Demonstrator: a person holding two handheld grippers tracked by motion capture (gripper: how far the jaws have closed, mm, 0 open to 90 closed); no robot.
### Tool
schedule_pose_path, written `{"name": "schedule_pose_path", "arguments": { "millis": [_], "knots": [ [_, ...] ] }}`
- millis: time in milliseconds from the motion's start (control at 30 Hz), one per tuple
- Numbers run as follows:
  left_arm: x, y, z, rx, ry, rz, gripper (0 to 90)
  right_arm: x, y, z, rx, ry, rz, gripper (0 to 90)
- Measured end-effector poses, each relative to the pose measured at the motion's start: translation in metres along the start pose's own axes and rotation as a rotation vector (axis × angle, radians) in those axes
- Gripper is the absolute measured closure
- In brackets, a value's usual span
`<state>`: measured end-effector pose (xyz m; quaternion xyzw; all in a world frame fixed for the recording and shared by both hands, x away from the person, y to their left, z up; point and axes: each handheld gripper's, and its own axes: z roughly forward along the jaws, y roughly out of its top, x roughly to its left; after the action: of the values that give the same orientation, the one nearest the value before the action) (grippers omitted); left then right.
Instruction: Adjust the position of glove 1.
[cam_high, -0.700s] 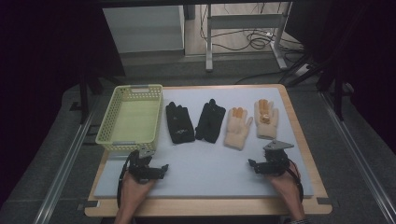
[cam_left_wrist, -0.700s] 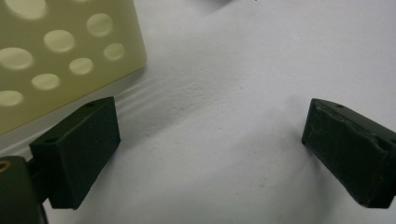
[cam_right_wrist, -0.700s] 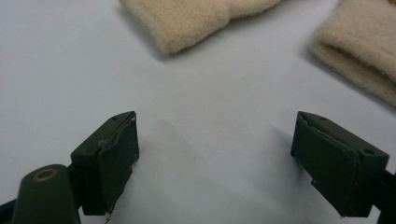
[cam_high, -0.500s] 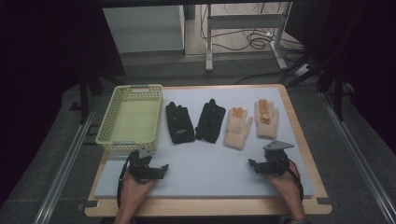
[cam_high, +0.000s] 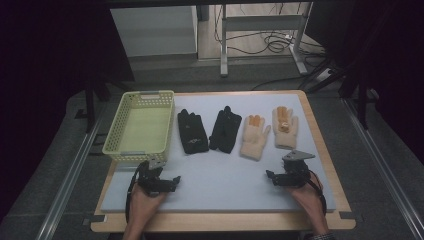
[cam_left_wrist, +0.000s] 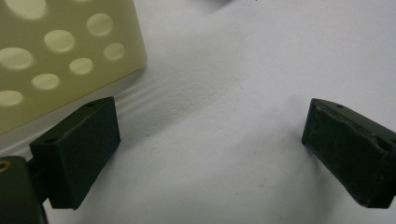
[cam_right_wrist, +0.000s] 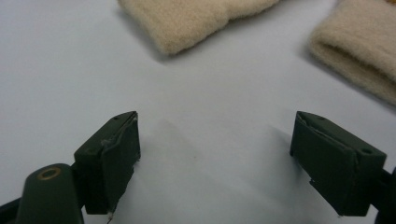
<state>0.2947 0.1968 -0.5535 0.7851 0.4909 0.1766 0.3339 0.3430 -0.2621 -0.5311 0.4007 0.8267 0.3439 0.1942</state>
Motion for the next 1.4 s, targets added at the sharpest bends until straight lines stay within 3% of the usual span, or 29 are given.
{"name": "schedule_pose_path", "arguments": {
  "millis": [200, 467, 633, 833, 1033, 1400],
  "knots": [
    [0.0, 0.0, 0.0, 0.001, 0.0, 0.001, 4.5, -0.003, 0.009, 0.0, -0.005, 0.015, 0.001, 22.6],
    [0.0, 0.0, 0.0, -0.001, 0.0, -0.001, 4.5, -0.009, 0.043, 0.006, -0.045, 0.029, 0.003, 23.5],
    [0.0, 0.0, 0.0, 0.0, 0.0, 0.001, 4.5, -0.016, 0.063, 0.018, -0.038, 0.056, 0.014, 33.0],
    [0.0, 0.0, 0.0, 0.0, 0.0, 0.0, 4.5, -0.023, 0.084, 0.035, -0.027, 0.059, -0.011, 46.7],
    [0.0, 0.0, 0.0, 0.0, -0.001, 0.0, 4.5, -0.027, 0.102, 0.055, -0.029, 0.048, -0.02, 45.2],
    [0.0, 0.0, 0.0, -0.001, -0.001, 0.0, 4.5, -0.004, 0.124, 0.086, -0.024, 0.111, -0.031, 44.2]
  ]
}}
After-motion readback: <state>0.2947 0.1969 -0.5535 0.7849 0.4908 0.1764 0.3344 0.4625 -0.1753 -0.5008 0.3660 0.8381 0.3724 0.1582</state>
